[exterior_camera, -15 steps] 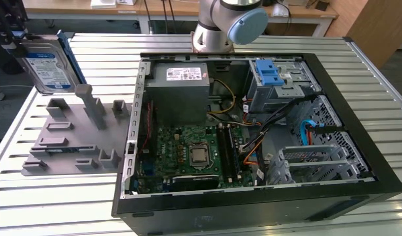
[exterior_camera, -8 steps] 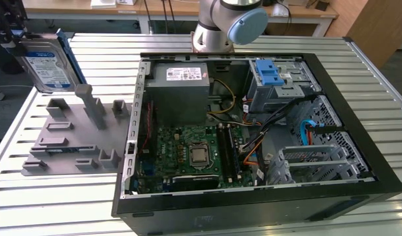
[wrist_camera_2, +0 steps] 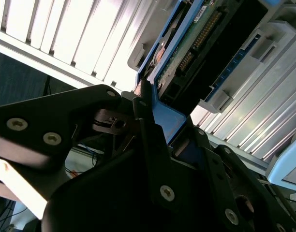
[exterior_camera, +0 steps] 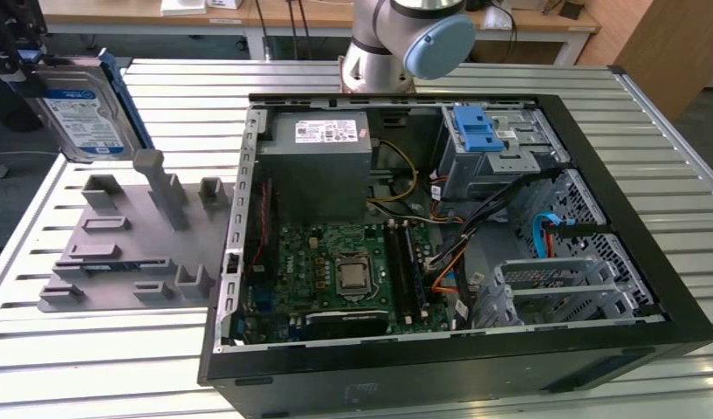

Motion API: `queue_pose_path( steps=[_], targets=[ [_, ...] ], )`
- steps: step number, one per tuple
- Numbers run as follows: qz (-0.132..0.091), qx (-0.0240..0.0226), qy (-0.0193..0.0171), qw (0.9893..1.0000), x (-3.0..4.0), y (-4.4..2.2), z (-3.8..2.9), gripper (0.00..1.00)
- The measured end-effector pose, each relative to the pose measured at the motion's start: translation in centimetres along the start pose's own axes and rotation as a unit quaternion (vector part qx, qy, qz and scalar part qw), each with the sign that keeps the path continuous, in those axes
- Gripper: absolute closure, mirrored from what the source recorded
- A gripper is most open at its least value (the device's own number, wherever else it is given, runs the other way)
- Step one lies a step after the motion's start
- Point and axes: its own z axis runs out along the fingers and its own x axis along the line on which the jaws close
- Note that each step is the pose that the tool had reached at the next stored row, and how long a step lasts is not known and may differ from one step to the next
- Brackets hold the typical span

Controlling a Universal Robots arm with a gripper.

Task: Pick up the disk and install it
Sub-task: 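Pick up the disk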

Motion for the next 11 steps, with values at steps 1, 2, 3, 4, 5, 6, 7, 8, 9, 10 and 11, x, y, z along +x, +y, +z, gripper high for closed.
queue_pose_path(
  steps=[1,2,3,4,5,6,7,8,9,10,11],
  targets=[
    [0.000,-0.0001,-0.0003,1.0000,0.00,0.00,-0.01,0.64],
    [0.000,-0.0001,-0.0006,1.0000,0.00,0.00,-0.01,0.64],
    [0.000,-0.0001,-0.0006,1.0000,0.00,0.00,-0.01,0.64],
    [0.000,-0.0001,-0.0007,1.0000,0.00,0.00,-0.01,0.64],
    [0.000,-0.0001,-0.0008,1.0000,0.00,0.00,-0.01,0.64],
    [0.000,-0.0001,-0.0008,1.0000,0.00,0.00,-0.01,0.64],
    [0.000,-0.0001,-0.0008,1.0000,0.00,0.00,-0.01,0.64],
    [0.000,-0.0001,-0.0009,1.0000,0.00,0.00,-0.01,0.64],
    [0.000,-0.0001,-0.0010,1.0000,0.00,0.00,-0.01,0.64],
    [0.000,-0.0001,-0.0010,1.0000,0.00,0.00,-0.01,0.64],
    [0.000,-0.0001,-0.0014,1.0000,0.00,0.00,-0.01,0.64]
  ],
)
